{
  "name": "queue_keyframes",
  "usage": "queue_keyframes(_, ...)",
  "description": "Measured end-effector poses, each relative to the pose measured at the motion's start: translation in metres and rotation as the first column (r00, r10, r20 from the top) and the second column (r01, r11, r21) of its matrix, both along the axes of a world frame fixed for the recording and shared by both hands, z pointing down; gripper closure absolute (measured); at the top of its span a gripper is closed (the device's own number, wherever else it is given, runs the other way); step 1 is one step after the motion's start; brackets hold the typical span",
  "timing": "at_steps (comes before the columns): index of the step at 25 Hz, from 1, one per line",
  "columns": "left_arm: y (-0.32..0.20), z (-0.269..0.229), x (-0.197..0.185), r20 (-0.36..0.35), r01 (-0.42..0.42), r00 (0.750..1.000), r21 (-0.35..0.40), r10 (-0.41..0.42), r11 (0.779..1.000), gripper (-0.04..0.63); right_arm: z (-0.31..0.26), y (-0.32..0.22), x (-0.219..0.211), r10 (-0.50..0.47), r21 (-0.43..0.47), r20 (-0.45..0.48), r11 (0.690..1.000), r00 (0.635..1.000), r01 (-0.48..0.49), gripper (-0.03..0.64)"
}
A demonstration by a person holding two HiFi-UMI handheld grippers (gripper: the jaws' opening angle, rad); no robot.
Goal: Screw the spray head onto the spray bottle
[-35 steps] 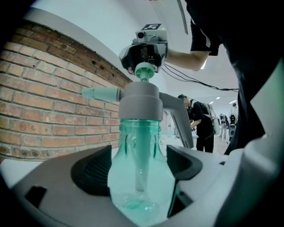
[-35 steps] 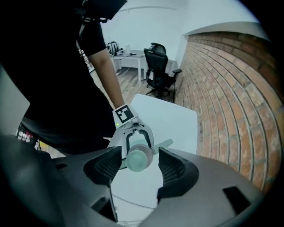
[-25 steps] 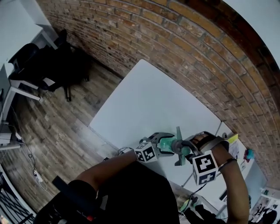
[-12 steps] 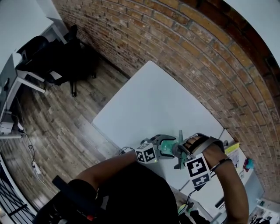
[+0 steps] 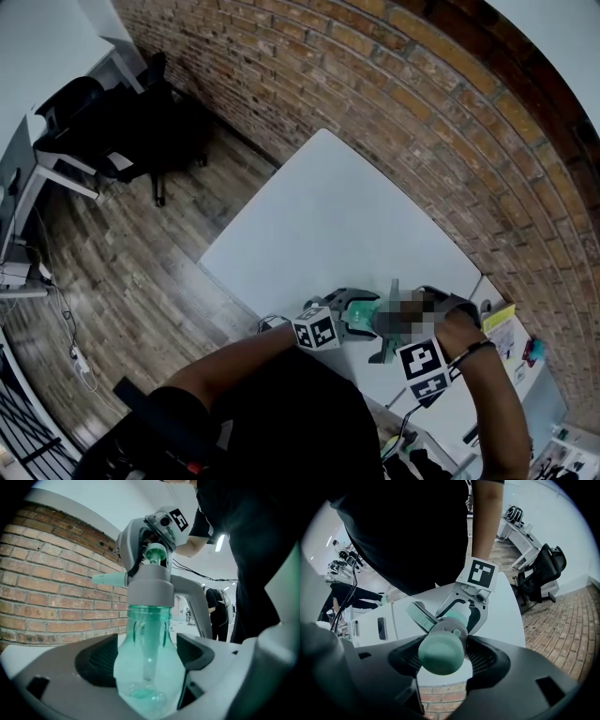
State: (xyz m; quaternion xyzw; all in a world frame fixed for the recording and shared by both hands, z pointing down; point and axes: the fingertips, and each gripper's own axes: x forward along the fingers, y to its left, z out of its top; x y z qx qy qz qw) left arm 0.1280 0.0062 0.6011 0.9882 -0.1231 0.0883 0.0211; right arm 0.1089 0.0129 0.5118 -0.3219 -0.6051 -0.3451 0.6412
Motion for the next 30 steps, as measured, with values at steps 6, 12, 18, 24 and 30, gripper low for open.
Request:
queue_keyframes(6, 0.001, -0.001, -0.001, -0.007, -0.003, 1.000, 0.000, 0.003, 1.000, 0.219, 0.002, 0.000, -0.003, 0.179, -0.035, 0.031, 0.983, 0.983, -0.178, 0.354)
queue_keyframes(12, 0.001, -0.001, -0.001, -0.016, 0.002, 1.000, -0.001, -0.002, 1.000, 0.219, 0.001, 0.006, -0.004, 0.418, -0.120, 0.051, 0.904, 0.907, -0.410, 0.354)
queue_keyframes(18, 0.000, 0.000, -0.001, -0.013, 0.000, 1.000, -0.005, 0.000, 1.000, 0.221, 0.001, -0.004, -0.004, 0.636, -0.163, 0.118, 0.770, 0.762, -0.617, 0.354)
queue_keyframes(24, 0.001, -0.001, -0.002, -0.018, -0.003, 1.000, -0.001, 0.003, 1.000, 0.221, 0.001, -0.004, -0.005, 0.699, -0.162, 0.136, 0.715, 0.702, -0.680, 0.354)
queue_keyframes(30, 0.001, -0.001, 0.001, -0.020, -0.011, 1.000, 0.003, 0.011, 1.000, 0.221, 0.002, -0.003, -0.003, 0.702, -0.144, 0.148, 0.712, 0.697, -0.687, 0.354)
